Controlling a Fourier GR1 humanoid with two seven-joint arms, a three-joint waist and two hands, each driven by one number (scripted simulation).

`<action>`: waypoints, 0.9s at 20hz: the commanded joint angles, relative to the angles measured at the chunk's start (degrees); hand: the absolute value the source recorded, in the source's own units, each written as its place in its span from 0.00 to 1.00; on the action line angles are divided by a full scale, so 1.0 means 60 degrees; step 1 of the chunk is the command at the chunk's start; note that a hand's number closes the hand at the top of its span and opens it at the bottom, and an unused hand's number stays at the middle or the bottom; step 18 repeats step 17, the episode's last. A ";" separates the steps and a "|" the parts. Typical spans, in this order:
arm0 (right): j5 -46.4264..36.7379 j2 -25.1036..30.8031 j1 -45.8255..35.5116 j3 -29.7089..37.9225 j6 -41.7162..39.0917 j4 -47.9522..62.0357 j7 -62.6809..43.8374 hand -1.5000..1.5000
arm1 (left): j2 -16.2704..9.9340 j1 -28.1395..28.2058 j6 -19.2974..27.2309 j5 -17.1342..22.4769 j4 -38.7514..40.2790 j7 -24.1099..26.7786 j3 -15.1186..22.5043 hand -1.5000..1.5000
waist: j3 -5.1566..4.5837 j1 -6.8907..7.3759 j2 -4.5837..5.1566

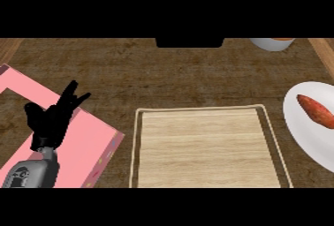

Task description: Pick the sweet potato from the tray and place it in the plate

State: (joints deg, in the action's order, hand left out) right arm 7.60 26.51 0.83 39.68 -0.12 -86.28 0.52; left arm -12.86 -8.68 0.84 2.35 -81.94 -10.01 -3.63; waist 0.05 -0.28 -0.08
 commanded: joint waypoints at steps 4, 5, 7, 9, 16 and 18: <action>0.0361 0.0397 0.0403 0.0824 -0.0706 0.0850 0.0851 0.00 | 0.0091 -0.0036 -0.0177 -0.0078 0.0104 -0.0018 -0.0223 0.50 | -0.0009 0.0018 0.0009; 0.0323 0.0325 0.0751 0.0960 -0.0945 0.1265 0.1493 0.00 | 0.0224 0.0939 -0.0020 -0.0190 -0.1276 -0.0428 0.0172 0.50 | -0.0004 0.0053 -0.0003; 0.0053 0.0474 0.0182 0.0720 -0.0501 0.1366 0.1033 0.00 | -0.0041 0.0263 -0.0353 0.0134 -0.0704 -0.0449 -0.0394 0.50 | -0.0008 0.0048 0.0009; 0.0109 0.0713 0.0475 0.1001 -0.1040 0.2294 0.1819 0.00 | 0.0151 -0.0156 -0.0236 -0.0092 0.0227 0.0155 -0.0354 0.50 | -0.0007 0.0017 0.0016; -0.0183 0.0459 0.1207 0.1101 -0.1167 0.2019 0.1784 0.00 | 0.0193 -0.0054 -0.0416 -0.0082 0.0361 0.0340 -0.0505 0.50 | -0.0009 0.0011 0.0012; 0.0183 0.1058 0.0981 0.1368 -0.1612 0.2293 0.1529 0.00 | 0.0044 -0.0085 -0.0496 -0.0132 0.0448 0.0297 -0.0612 0.50 | -0.0009 0.0016 0.0012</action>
